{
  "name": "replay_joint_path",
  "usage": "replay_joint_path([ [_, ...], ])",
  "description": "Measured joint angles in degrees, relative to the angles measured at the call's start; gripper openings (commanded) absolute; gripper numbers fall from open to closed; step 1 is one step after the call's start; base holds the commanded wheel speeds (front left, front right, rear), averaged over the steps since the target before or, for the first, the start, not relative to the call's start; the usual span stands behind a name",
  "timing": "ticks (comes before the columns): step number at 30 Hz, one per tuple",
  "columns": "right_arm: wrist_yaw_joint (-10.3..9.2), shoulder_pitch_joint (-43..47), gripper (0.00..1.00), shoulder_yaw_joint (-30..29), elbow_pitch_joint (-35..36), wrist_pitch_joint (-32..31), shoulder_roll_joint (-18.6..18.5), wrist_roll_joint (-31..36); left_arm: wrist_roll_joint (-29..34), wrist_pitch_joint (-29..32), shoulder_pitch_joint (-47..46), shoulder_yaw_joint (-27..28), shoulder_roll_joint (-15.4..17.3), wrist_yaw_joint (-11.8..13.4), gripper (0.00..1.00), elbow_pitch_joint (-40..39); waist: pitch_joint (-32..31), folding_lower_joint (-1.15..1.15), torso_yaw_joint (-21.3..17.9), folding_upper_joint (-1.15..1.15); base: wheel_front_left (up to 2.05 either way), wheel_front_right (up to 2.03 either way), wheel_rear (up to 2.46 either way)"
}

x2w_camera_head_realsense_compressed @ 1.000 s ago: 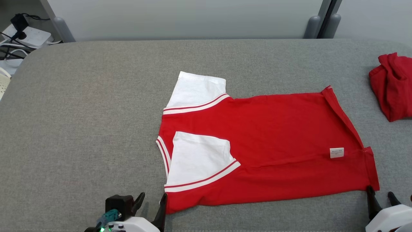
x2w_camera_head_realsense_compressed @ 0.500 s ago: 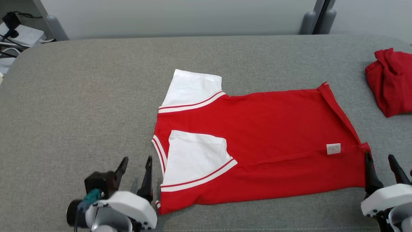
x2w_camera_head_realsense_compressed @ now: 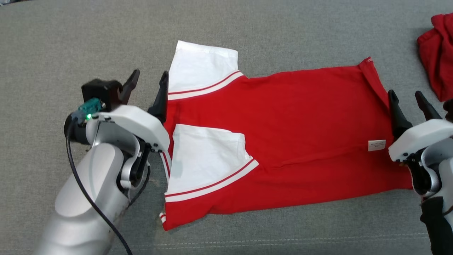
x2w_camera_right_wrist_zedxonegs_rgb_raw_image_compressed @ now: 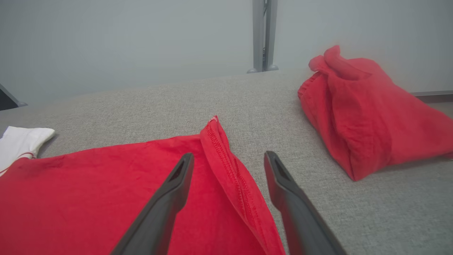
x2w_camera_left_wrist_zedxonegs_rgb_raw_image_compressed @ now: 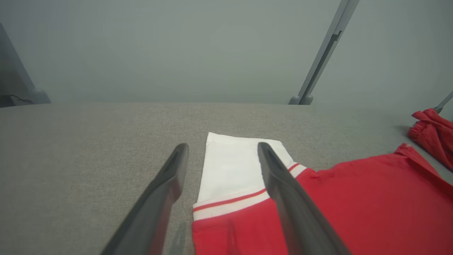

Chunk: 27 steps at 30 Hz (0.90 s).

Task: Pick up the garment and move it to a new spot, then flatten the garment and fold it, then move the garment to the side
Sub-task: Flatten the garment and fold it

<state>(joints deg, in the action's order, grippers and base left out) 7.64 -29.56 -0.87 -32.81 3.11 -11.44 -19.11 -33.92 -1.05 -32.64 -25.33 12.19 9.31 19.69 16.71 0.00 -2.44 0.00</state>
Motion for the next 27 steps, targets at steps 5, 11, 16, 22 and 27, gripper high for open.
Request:
replay_joint_path([
  [5, 0.0, -6.74, 1.0, 2.41, -3.7, -3.91, -0.82, -1.57, 0.08, 1.9, -9.36, -0.71, -0.69, -2.79, 1.0, 6.17, 3.85, 0.0, -0.37, 0.0, 0.0, 0.0, 0.0],
  [11, 0.0, -17.48, 1.0, 5.97, -9.84, -8.27, -2.05, -5.38, 0.1, 1.13, -19.75, -0.21, -1.78, -4.85, 1.0, 14.02, 9.1, 0.0, -1.02, 0.0, 0.0, 0.0, 0.0],
  [16, 0.0, -23.49, 1.0, 9.53, -13.12, -10.18, -3.37, -8.61, -0.01, 0.67, -25.58, -0.33, -3.0, -7.89, 1.0, 19.93, 12.28, 0.0, -0.96, 0.0, 0.0, 0.0, 0.0],
  [22, 0.0, -27.29, 1.0, 13.4, -15.99, -10.15, -4.32, -10.69, 0.01, 0.44, -31.17, -1.44, -6.0, -9.49, 1.0, 27.64, 14.08, 0.0, -0.36, 0.0, 0.0, 0.0, 0.0],
  [27, 0.0, -29.28, 0.0, 17.89, -16.71, -10.14, -4.97, -12.84, 0.13, 0.87, -35.52, -2.83, -7.78, -10.26, 1.0, 34.52, 14.65, 0.0, -0.33, 0.0, 0.0, 0.0, 0.0],
])
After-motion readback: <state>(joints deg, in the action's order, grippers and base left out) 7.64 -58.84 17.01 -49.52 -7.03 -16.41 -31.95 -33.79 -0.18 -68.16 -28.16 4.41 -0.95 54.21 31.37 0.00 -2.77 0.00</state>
